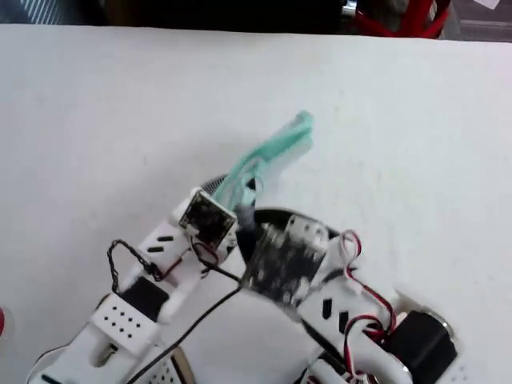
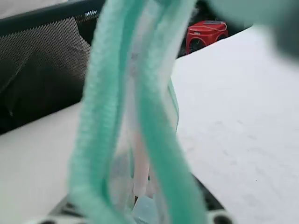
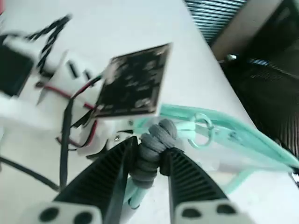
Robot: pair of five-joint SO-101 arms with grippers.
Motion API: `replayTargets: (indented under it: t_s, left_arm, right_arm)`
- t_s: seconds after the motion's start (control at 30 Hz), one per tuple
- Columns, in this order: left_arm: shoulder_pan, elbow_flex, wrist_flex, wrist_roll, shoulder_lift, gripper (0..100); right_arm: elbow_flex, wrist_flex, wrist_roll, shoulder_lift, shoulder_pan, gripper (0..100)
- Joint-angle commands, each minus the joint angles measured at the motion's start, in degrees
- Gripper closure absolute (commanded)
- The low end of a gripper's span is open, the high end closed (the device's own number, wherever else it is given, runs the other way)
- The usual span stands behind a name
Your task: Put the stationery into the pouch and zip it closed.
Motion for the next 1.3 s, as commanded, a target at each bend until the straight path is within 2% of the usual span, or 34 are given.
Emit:
replayTargets:
  t_s: [0.0,0.1,0.17,0.27,0.4,0.47,0.53,0.67,0.73,0.83,1.0,1.07,1.17,1.27]
  left_arm:
    - [-0.7,-3.8,-0.3,-0.2,-0.3,98]
    - [-0.7,-3.8,-0.3,-0.2,-0.3,98]
    - [-0.7,-3.8,-0.3,-0.2,-0.3,98]
    - [-0.7,-3.8,-0.3,-0.2,-0.3,98]
    - [-0.7,-3.7,-0.3,-0.2,-0.3,98]
    - [-0.6,-3.7,-0.3,-0.2,-0.3,98]
    - [-0.5,-3.7,-0.4,-0.2,-0.3,98]
    - [-0.7,-3.7,-0.4,-0.2,-0.3,98]
    - [-0.7,-3.7,-0.4,-0.2,-0.3,98]
    - [-0.7,-3.6,-0.4,-0.2,-0.3,98]
    - [-0.7,-3.7,-0.4,-0.2,-0.3,98]
    - [-0.7,-3.7,-0.4,-0.2,-0.3,98]
    - [-0.6,-3.7,-0.4,-0.2,-0.3,98]
    - [-0.4,-3.7,-0.3,-0.2,-0.3,98]
  right_arm:
    - [-1.3,1.8,3.5,0.0,-4.2,98.1]
    - [-1.5,15.7,17.7,0.1,-16.1,98.1]
    - [-2.3,19.0,21.3,-0.3,-18.8,98.1]
    - [-5.5,13.1,14.5,0.0,-10.2,98.1]
    - [-7.4,0.7,3.5,-0.5,7.2,98.1]
    - [-6.7,-0.7,4.0,-0.5,9.9,98.1]
    - [-6.9,3.2,9.0,-0.2,3.7,98.1]
    - [-6.7,19.0,18.6,0.2,-17.4,98.1]
    - [-6.6,19.1,18.5,0.0,-19.5,98.1]
    - [-6.9,15.9,18.6,0.1,-13.6,98.1]
    - [-6.5,1.5,11.4,-0.5,10.9,98.1]
    - [-6.0,-3.6,8.0,-0.5,17.4,98.1]
    - [-2.6,-6.5,5.5,-0.5,17.0,98.1]
    - [1.1,-5.8,5.5,-0.5,7.9,98.1]
